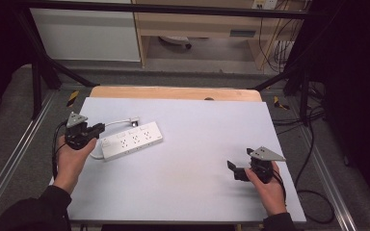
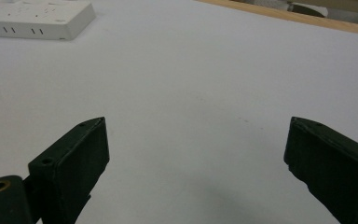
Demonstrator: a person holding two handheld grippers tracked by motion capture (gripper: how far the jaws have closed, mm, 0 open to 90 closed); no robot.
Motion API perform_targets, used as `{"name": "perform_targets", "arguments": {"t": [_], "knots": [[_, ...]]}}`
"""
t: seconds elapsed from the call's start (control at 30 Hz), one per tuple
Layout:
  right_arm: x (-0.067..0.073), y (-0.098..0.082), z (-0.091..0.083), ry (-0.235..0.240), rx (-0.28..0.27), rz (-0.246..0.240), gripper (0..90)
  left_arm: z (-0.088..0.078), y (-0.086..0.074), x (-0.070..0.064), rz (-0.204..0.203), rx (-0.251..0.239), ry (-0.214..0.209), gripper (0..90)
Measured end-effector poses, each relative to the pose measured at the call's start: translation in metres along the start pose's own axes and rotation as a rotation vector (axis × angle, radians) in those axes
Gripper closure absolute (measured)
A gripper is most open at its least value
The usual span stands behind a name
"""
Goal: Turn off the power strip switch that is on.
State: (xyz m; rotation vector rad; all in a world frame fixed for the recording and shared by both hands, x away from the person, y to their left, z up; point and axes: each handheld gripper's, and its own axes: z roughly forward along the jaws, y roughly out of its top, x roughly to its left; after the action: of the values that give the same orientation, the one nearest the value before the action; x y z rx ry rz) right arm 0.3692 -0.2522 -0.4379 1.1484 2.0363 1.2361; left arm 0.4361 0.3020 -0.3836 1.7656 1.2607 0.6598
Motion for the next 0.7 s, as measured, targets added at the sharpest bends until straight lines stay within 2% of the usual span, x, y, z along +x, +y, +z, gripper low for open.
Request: {"name": "perform_targets", "arguments": {"t": [0.23,0.33,0.43,0.7], "knots": [[-0.001,0.001,0.001,-0.004,-0.001,0.006,6.9,0.018,-0.003,-0.003,-0.004,0.052,-0.041,89.7],[-0.002,0.001,0.001,-0.008,-0.003,0.007,6.9,0.025,-0.004,-0.005,0.01,0.07,-0.052,89.9],[-0.002,0.001,0.002,-0.005,-0.005,0.005,6.9,0.03,-0.004,-0.008,0.014,0.078,-0.058,89.9],[-0.001,0.001,0.004,0.011,-0.009,0.013,5.9,0.037,-0.005,-0.008,-0.006,0.094,-0.072,89.9]]}}
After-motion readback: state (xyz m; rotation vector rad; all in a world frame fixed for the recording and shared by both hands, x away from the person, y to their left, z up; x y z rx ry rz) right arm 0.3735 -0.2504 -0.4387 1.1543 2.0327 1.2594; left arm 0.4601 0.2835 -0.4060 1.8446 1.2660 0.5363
